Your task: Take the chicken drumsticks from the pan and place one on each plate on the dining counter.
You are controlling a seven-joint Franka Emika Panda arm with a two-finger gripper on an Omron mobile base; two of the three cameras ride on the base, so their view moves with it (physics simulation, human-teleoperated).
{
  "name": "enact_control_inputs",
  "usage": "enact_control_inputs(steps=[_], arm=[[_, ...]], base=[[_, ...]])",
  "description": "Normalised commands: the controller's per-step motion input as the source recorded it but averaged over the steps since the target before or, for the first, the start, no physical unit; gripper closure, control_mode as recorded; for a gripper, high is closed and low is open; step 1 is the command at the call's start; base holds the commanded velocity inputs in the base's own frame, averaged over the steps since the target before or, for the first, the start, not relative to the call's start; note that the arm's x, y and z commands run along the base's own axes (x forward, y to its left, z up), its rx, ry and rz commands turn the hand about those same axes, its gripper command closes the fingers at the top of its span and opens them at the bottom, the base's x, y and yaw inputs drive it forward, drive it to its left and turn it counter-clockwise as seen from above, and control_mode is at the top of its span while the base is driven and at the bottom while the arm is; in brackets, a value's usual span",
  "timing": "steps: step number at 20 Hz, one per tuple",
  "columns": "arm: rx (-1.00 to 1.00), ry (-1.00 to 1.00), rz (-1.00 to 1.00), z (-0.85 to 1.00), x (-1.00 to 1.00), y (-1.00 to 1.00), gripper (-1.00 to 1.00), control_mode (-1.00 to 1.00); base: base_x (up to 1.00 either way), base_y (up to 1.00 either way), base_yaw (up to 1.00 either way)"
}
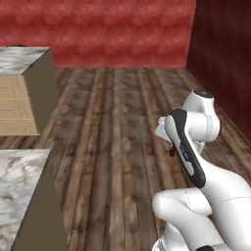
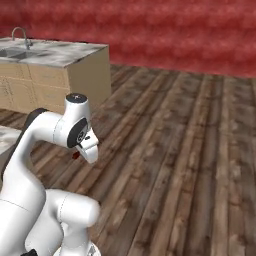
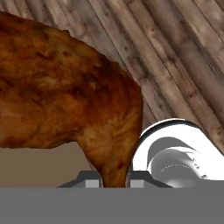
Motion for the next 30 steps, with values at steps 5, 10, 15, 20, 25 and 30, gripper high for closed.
enact_control_inputs(steps=[5,10,15,20,25,30], arm=[[0.00,0.00,0.00,0.00,0.00,0.00,1.00,1.00],[0.00,0.00,0.00,0.00,0.00,0.00,1.00,1.00],[0.00,0.00,0.00,0.00,0.00,0.00,1.00,1.00],[0.00,0.00,0.00,0.00,0.00,0.00,1.00,1.00],[0.00,0.00,0.00,0.00,0.00,0.00,1.00,1.00],[0.00,0.00,0.00,0.00,0.00,0.00,1.00,1.00]], base=[[1.00,-0.03,0.51],[1.00,-0.06,0.50],[1.00,-0.14,0.46],[1.00,-0.19,0.42],[1.00,-0.21,0.42],[0.96,-0.40,0.26]])
